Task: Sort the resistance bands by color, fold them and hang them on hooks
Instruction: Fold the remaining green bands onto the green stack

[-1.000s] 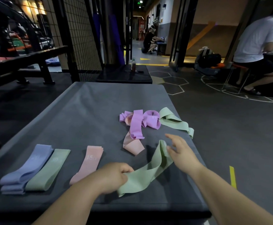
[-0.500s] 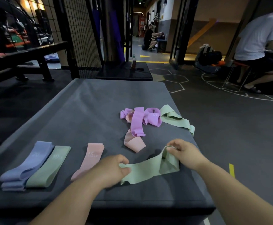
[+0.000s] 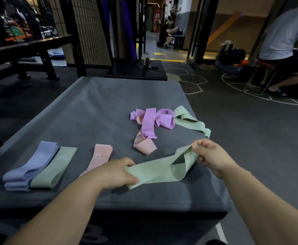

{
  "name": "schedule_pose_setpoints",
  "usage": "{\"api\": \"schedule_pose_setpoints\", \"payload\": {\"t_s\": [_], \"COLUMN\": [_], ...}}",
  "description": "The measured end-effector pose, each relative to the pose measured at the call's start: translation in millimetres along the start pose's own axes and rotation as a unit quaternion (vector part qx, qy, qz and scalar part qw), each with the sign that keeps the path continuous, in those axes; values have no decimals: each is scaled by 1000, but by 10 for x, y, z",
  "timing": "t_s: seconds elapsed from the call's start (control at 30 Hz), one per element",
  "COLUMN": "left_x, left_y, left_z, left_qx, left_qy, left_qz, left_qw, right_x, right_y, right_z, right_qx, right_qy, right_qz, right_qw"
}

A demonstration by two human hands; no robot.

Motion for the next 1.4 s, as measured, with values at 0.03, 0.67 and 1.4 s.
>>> {"api": "schedule_pose_setpoints", "payload": {"t_s": [0.03, 0.67, 1.4], "left_x": [-4, 100, 124], "left_y": [-1, 139, 188], "left_z": [8, -61, -41], "left_qx": [2, -26, -4], "left_qy": [-6, -88, -84], "left_qz": [3, -99, -171], "left_qw": [1000, 991, 982], "right_x": [21, 448, 384], "right_y": [3, 22, -86], "right_z": [-17, -319, -177], "right_qx": [-6, -56, -53], "right_qy": [10, -15, -125], "right_qz": [-13, -186, -148], "right_qw": [1000, 981, 980]}}
Point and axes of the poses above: each hand's wrist, its own y-axis towards the middle knuckle, its own x-axis out of the back of the hand, z = x × y, the point moved 9 cm from there along y, towards the middle knuckle, and after that the axes turned 10 degrees about x, right-handed, at the moved point
